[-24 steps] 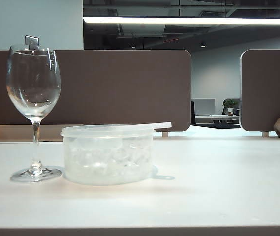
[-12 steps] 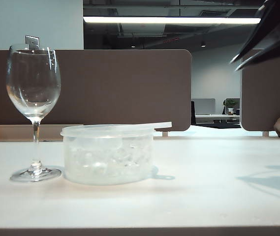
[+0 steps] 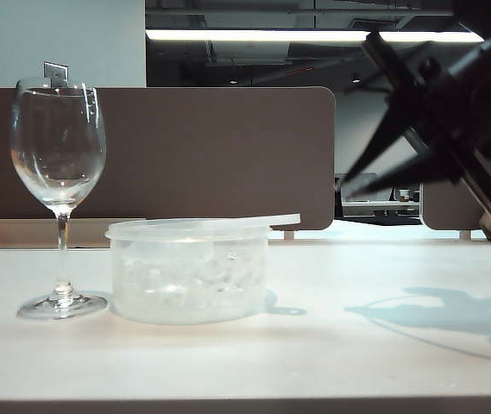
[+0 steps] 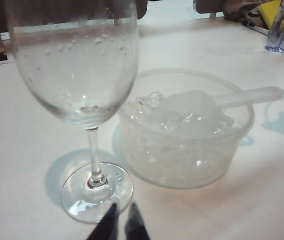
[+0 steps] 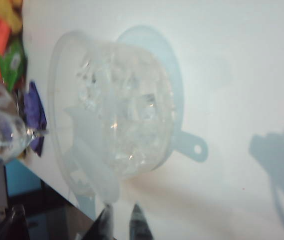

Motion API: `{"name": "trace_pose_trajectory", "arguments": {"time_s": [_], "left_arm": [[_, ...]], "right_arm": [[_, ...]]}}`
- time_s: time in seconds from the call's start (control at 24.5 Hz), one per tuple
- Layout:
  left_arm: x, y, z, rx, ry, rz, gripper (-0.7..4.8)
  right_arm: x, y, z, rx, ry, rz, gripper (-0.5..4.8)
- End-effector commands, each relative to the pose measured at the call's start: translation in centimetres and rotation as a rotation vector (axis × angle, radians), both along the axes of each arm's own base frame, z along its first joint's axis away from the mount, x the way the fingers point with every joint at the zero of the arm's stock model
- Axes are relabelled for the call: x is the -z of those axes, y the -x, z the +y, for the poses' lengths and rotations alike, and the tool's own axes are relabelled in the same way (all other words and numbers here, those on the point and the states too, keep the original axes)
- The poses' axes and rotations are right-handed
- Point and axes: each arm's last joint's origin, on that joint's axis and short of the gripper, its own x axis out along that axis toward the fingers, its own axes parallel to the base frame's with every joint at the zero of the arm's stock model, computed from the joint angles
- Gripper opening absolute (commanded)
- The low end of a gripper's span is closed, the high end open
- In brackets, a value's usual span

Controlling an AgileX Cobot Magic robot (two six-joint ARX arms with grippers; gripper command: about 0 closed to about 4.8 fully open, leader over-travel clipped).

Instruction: Pick up an ice shovel filled with ice cubes and pour the ice from the shovel into the glass.

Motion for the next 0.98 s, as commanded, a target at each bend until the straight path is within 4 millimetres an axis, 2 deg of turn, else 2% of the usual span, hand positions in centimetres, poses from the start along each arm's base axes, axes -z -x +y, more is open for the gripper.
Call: {"name": "trace_pose_trajectory", "arguments": {"time_s": [0.04, 0.29, 0.41, 0.69, 0.98], "left_arm": [[-0.1, 0.0, 0.0, 0.002, 0.007, -0.006, 0.29], [-0.1, 0.0, 0.0, 0.001, 0.007, -0.006, 0.29], [-0.1, 0.0, 0.0, 0.001, 0.007, -0.006, 0.29], [-0.1, 0.0, 0.0, 0.001, 0.007, -0.006, 0.29], [-0.1, 0.0, 0.0, 0.001, 0.007, -0.006, 0.29]], "right_arm": [[0.3, 0.4, 0.3, 0.126, -0.121, -0.018, 0.53], [1.2, 2.0, 2.0, 0.242, -0.213, 0.013, 0.53], [0.6, 3.2, 3.8, 0.320, -0.238, 0.013, 0.54], [-0.2, 4.7, 5.0, 0.433, -0.272, 0.020, 0.54], [-0.2, 7.8, 7.3, 0.574, -0.254, 0.035, 0.54]]}}
